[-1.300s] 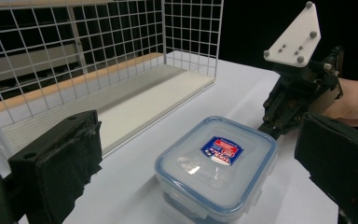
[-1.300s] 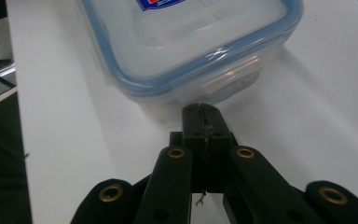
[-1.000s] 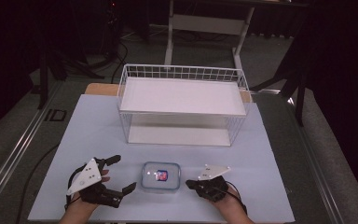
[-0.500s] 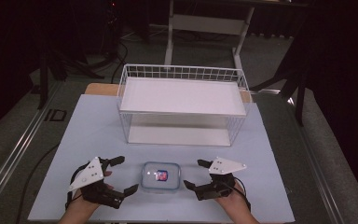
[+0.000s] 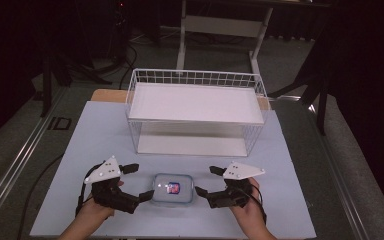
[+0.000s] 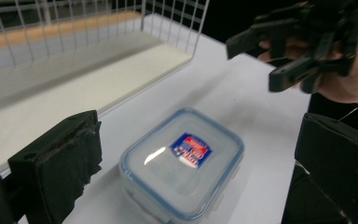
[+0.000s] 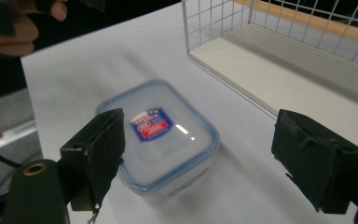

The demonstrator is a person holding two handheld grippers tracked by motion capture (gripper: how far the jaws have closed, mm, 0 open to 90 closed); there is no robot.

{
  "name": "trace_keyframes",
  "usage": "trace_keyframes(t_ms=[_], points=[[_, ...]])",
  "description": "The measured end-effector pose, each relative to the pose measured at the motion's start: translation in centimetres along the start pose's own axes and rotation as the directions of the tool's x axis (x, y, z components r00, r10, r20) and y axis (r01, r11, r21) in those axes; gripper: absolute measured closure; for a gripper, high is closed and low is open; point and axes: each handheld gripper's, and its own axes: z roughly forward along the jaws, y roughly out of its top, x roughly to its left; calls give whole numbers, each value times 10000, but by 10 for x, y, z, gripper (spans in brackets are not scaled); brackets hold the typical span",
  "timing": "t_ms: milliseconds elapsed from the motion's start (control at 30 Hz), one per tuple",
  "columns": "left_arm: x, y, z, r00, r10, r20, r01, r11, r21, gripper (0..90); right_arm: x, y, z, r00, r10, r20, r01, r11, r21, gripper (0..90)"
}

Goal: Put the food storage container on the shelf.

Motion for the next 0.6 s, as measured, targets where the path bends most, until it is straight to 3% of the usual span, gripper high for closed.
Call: trace_keyframes(t_ms=[167,233,300,467,500,567,600], points=[[2,3,7,9994,-308,-175,316,9984,474,16,0,-3,4,9979,639,50,-640,9972,399,134],[4,2,12,9980,-614,-153,623,9956,693,16,1,-5,6,9964,789,297,-806,9949,608,121],[6,0,16,9966,-795,-213,810,9932,835,16,0,-6,9,9943,1040,215,-1054,9910,820,120],[13,-5,30,9866,-1576,-413,1618,9779,1327,16,-4,-10,14,9850,1705,254,-1722,9805,949,120],[15,-6,33,9843,-1746,-261,1766,9737,1437,16,-4,-11,16,9823,1836,370,-1865,9772,1017,115],[17,-8,39,9804,-1927,-418,1971,9645,1759,16,-5,-14,18,9742,2233,315,-2252,9709,811,112],[19,-9,42,9794,-1973,-439,2021,9606,1907,16,-5,-14,19,9684,2438,531,-2476,9652,846,113]])
